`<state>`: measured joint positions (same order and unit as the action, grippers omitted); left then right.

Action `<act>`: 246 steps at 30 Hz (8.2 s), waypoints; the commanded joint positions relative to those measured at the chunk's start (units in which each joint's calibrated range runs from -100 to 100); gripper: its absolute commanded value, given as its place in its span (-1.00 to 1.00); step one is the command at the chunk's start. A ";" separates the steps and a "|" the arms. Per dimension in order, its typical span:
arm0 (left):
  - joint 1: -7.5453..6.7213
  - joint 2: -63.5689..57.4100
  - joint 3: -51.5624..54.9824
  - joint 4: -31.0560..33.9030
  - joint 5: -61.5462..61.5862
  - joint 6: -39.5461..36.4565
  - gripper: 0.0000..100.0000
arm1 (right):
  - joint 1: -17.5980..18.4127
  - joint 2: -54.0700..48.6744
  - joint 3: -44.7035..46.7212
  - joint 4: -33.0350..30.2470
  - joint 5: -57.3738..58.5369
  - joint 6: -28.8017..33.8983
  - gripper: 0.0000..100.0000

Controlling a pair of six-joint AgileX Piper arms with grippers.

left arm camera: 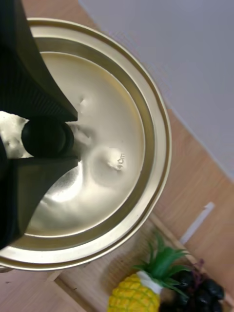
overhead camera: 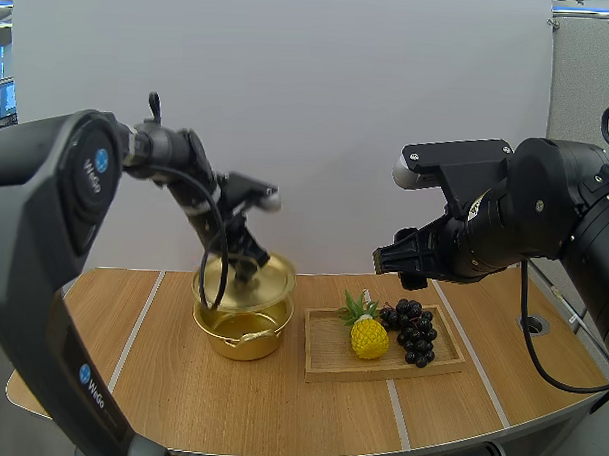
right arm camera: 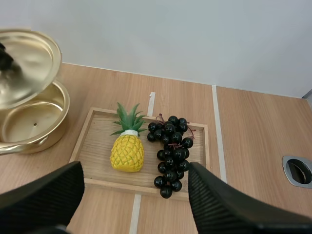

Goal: Open the pot, put the grape inside, and close it

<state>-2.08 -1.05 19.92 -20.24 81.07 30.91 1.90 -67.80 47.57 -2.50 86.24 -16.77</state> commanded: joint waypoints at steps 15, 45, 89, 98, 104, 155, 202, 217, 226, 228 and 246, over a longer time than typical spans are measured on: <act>-0.16 -22.52 -39.25 9.06 -1.24 -10.82 -1.00 | -0.26 -0.64 -0.41 0.12 0.07 0.02 1.00; -0.16 -23.30 -51.35 10.23 -13.50 -13.54 -1.00 | -0.28 17.28 -0.41 -3.22 -11.95 2.67 1.00; -0.16 -23.30 -51.35 10.23 -13.50 -13.54 -1.00 | -12.51 42.78 -0.41 13.92 -30.62 -23.70 1.00; -0.16 -23.30 -51.35 10.23 -13.50 -13.54 -1.00 | -12.51 45.77 -0.41 15.01 -32.20 -25.22 1.00; -0.16 -23.30 -51.35 10.23 -13.50 -13.54 -1.00 | -12.51 48.32 -0.41 17.12 -34.13 -27.71 1.00; -0.16 -23.30 -51.35 10.23 -13.53 -13.54 -1.00 | -10.65 66.54 -0.29 19.42 -50.97 -29.48 1.00; -0.16 -23.30 -51.35 10.23 -13.53 -13.54 -1.00 | -7.29 42.35 -5.89 23.97 -29.37 -29.15 -1.00; -0.16 -23.30 -51.35 10.23 -13.53 -13.54 -1.00 | 9.67 41.72 -10.57 25.84 -26.36 -23.89 -1.00; -0.16 -23.30 -51.35 10.23 -13.53 -13.54 -1.00 | 15.13 46.85 -14.33 25.37 -30.74 -22.29 -1.00; -0.16 -23.30 -51.35 10.23 -13.53 -13.54 -1.00 | 15.72 48.64 -16.01 25.37 -30.74 -22.29 -1.00; -0.16 -23.30 -51.35 10.23 -13.53 -13.54 -1.00 | 16.27 65.73 -24.01 23.46 -35.62 -22.29 -1.00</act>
<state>-2.08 -23.90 -30.89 -10.01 69.53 17.78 18.14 -4.20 24.00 22.19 54.45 -39.04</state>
